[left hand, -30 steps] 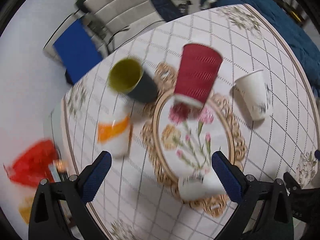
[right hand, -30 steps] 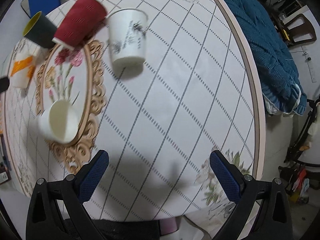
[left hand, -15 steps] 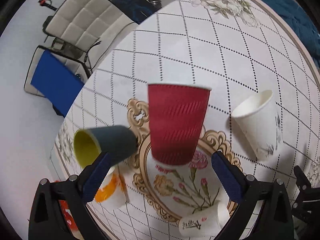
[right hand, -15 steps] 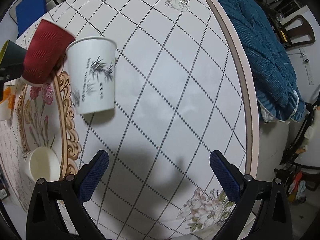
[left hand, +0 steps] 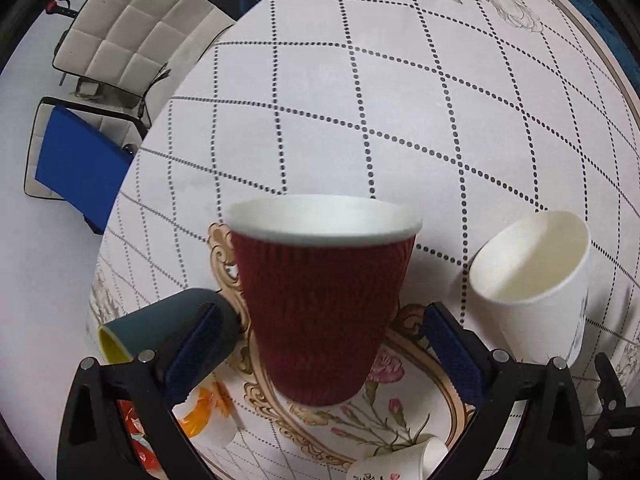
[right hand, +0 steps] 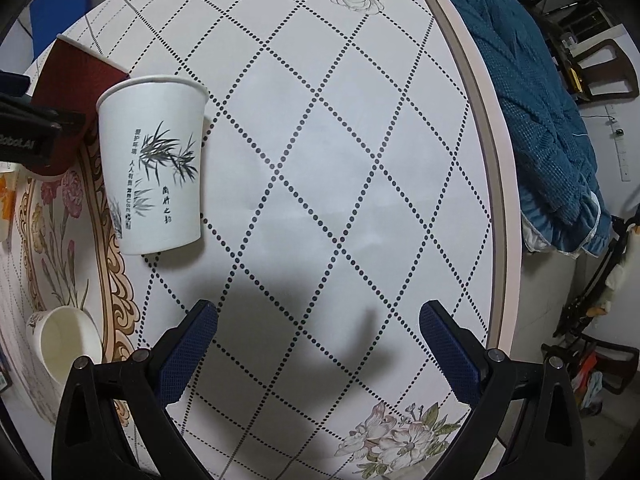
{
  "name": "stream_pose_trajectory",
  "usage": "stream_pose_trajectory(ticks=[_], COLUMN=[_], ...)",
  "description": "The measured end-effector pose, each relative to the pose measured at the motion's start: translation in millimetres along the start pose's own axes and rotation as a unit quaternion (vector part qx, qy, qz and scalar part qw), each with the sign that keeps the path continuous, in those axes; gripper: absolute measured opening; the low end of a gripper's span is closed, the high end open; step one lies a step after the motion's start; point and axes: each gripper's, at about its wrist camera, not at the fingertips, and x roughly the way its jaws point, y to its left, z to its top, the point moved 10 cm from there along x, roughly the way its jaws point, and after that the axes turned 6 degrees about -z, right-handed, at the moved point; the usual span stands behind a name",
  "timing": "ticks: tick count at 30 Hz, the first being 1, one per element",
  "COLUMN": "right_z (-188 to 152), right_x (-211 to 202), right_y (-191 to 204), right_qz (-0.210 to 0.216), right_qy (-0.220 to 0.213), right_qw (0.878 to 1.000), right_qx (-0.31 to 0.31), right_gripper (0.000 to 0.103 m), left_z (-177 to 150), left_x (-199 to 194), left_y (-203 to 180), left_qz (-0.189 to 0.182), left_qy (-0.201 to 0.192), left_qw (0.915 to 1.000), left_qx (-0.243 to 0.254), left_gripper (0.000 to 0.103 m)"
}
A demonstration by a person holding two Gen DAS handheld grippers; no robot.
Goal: Flip cup upside down
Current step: 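Move the left tool to the red ribbed cup and close on it, then lift the red cup with the left tool and turn it upright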
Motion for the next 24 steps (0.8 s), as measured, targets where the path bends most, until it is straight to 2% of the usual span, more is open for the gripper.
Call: stream_pose_trajectory(ticks=[2, 3, 4, 6, 17, 24], right_z=[1, 3, 4, 5, 6, -1], right_x=[1, 3, 4, 6, 6, 5], right_y=[0, -3, -3, -4, -6, -7], right_qz=[0.0, 0.0, 0.0, 0.0, 0.007, 0.013], right_qy=[0.0, 0.0, 0.0, 0.0, 0.004, 0.011], right_qw=[1.0, 1.0, 1.0, 1.0, 1.0, 1.0], right_qx=[0.001, 0.002, 0.002, 0.004, 0.019, 0.026], right_gripper=[0.102, 0.102, 0.102, 0.102, 0.102, 0.102], left_z=[3, 3, 4, 6, 9, -11], left_x=[3, 5, 7, 10, 4, -9], left_y=[-2, -4, -4, -5, 4, 12], left_qz=[-0.007, -0.011, -0.013, -0.018, -0.026, -0.026], left_qy=[-0.003, -0.003, -0.003, -0.001, -0.021, -0.03], left_qw=[1.0, 0.9999, 0.9999, 0.9998, 0.9985, 0.9969], left_qx=[-0.003, -0.004, -0.005, -0.007, -0.044, -0.068], left_gripper=[0.099, 0.091, 0.09, 0.078, 0.076, 0.076])
